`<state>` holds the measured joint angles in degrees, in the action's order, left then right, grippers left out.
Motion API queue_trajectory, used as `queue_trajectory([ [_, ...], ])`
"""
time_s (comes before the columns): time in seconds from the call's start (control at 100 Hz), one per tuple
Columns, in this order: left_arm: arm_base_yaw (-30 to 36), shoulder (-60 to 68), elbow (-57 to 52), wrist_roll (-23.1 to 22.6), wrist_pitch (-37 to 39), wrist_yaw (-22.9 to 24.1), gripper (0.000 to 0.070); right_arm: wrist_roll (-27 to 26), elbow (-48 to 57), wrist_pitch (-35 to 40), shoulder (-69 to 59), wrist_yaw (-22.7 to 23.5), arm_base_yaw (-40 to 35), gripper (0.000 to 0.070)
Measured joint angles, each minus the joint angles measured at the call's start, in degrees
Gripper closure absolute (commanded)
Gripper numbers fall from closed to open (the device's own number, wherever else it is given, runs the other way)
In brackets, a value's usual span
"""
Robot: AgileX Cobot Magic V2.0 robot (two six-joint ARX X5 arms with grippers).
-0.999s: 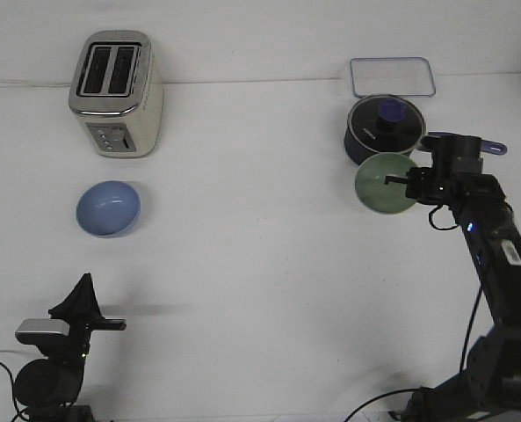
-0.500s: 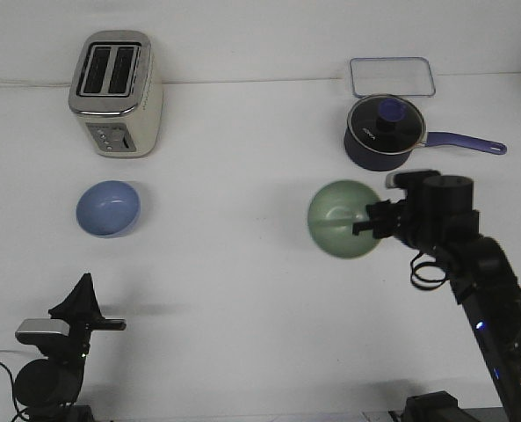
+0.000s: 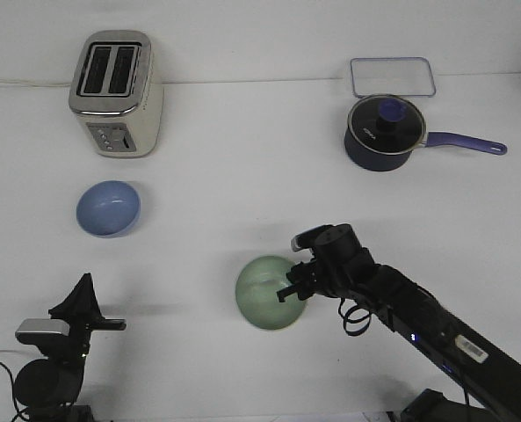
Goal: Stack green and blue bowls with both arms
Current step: 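Carry the green bowl toward the robot and lower it onto the table, then open the right gripper and withdraw it from the green bowl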
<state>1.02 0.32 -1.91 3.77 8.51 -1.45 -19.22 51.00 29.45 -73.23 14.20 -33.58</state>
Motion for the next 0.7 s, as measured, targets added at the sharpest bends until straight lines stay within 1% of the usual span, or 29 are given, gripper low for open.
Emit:
queue_trajectory([
  [0.25,0.00,0.00,0.00,0.00,0.00,0.00,0.0686,-0.77,0.00,-2.14,-7.17,-0.79,-2.78,0.0700],
  [0.29,0.00,0.00,0.00,0.00,0.00,0.00,0.0686,-0.74,0.00,-2.36,-7.85,-0.70,-2.93,0.0674],
  [0.39,0.00,0.00,0.00,0.04,-0.24,0.00,0.0686,-0.59,0.00,-2.34,-8.92,0.31,-3.10,0.0550],
  [0.46,0.00,0.00,0.00,0.09,-0.28,0.00,0.0686,-0.55,0.02,-2.38,-8.94,0.61,-3.10,0.0489],
  [0.59,0.00,0.00,0.00,0.79,0.04,0.00,0.0688,-0.22,0.02,-2.36,-8.85,0.72,-2.95,0.0411],
  [0.7,0.00,0.00,-0.02,3.80,0.07,0.00,0.0689,0.83,0.02,-2.16,-6.86,0.79,-1.57,0.0410],
])
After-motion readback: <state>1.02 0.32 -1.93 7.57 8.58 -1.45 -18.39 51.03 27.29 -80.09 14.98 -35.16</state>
